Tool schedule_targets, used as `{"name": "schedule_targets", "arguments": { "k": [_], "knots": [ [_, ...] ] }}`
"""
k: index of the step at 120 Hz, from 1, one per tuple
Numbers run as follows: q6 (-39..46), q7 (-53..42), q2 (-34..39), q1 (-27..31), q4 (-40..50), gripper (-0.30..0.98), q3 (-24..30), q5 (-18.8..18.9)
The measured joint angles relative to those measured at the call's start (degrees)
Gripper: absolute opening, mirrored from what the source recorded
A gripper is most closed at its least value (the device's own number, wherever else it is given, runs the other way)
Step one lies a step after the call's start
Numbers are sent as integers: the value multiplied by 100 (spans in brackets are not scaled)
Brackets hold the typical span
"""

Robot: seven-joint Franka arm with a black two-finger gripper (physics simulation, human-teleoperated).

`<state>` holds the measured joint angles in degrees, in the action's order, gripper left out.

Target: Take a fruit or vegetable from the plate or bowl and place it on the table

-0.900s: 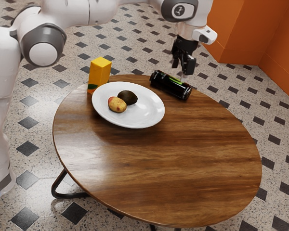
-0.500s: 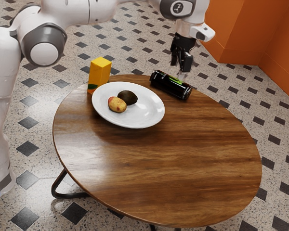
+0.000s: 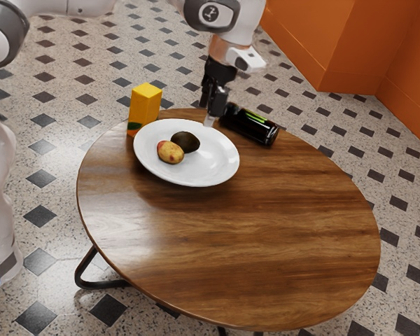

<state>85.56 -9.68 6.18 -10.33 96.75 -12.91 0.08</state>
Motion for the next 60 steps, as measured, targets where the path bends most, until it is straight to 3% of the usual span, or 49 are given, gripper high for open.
{"name": "schedule_targets", "arguments": {
  "k": [23, 60],
  "knots": [
    [42, -299, 842, 160, 1284, 69, -51, 300],
    [62, -776, 1133, 162, 1519, 69, 166, 457]
  ]
}}
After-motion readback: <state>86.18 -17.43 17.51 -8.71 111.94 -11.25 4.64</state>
